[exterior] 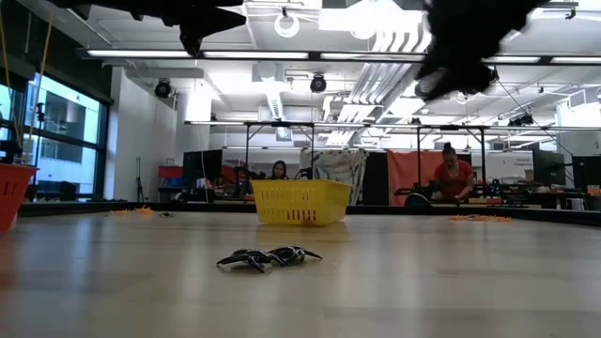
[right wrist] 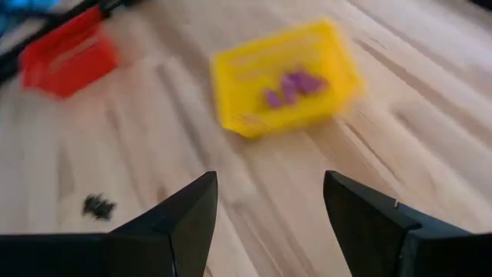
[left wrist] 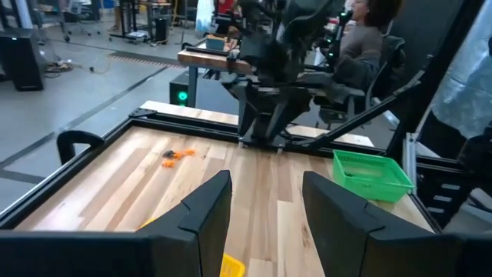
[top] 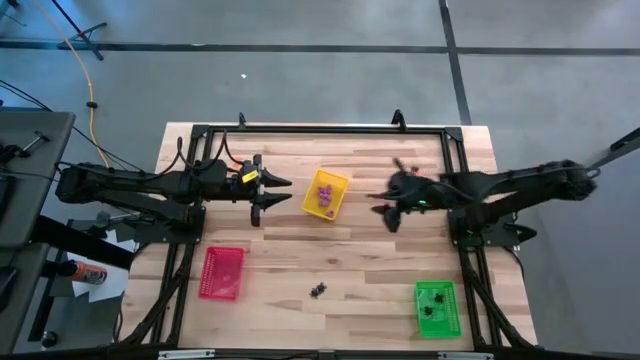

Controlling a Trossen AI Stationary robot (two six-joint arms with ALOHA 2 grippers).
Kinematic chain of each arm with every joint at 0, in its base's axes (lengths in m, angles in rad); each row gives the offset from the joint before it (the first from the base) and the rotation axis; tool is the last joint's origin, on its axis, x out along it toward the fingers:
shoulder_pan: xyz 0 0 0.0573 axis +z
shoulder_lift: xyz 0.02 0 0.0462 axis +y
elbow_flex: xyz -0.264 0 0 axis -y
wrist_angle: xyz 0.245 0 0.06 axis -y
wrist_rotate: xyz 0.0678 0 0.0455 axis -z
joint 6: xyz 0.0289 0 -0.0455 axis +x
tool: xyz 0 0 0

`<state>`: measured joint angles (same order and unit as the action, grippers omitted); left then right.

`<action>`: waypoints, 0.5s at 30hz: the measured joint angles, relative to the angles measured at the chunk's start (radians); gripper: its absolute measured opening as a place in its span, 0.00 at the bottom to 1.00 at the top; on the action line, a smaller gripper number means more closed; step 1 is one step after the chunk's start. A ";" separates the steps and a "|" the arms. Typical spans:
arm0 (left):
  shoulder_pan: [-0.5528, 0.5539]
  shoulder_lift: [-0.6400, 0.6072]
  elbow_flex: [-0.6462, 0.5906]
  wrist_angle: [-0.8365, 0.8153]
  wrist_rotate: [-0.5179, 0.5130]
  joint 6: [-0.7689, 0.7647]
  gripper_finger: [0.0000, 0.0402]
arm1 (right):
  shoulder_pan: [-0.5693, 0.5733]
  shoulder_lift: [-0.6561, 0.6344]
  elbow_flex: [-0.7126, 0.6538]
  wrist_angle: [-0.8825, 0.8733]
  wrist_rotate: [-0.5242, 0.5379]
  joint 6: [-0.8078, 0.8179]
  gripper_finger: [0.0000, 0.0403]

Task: Sort Halloween decoration
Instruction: Put the black spider toy into the green bin

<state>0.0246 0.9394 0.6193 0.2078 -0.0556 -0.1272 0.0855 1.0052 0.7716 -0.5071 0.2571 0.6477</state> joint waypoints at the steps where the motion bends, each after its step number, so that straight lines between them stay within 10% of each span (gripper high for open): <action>1: 0.000 0.000 0.000 0.000 -0.008 0.000 0.38 | -0.001 -0.056 -0.049 -0.001 0.023 0.067 0.58; 7: 0.000 0.000 0.000 0.000 -0.044 -0.002 0.38 | -0.039 -0.240 -0.211 0.135 0.072 0.275 0.58; 11: 0.000 0.000 0.000 0.003 -0.068 -0.002 0.38 | -0.127 -0.228 -0.210 0.093 0.248 0.378 0.58; 15: 0.000 0.000 0.000 0.028 -0.096 -0.002 0.38 | -0.319 -0.152 -0.166 -0.010 0.178 0.453 0.58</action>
<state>0.0246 0.9394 0.6189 0.2356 -0.1514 -0.1296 -0.2331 0.8530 0.6061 -0.5174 0.4353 1.1009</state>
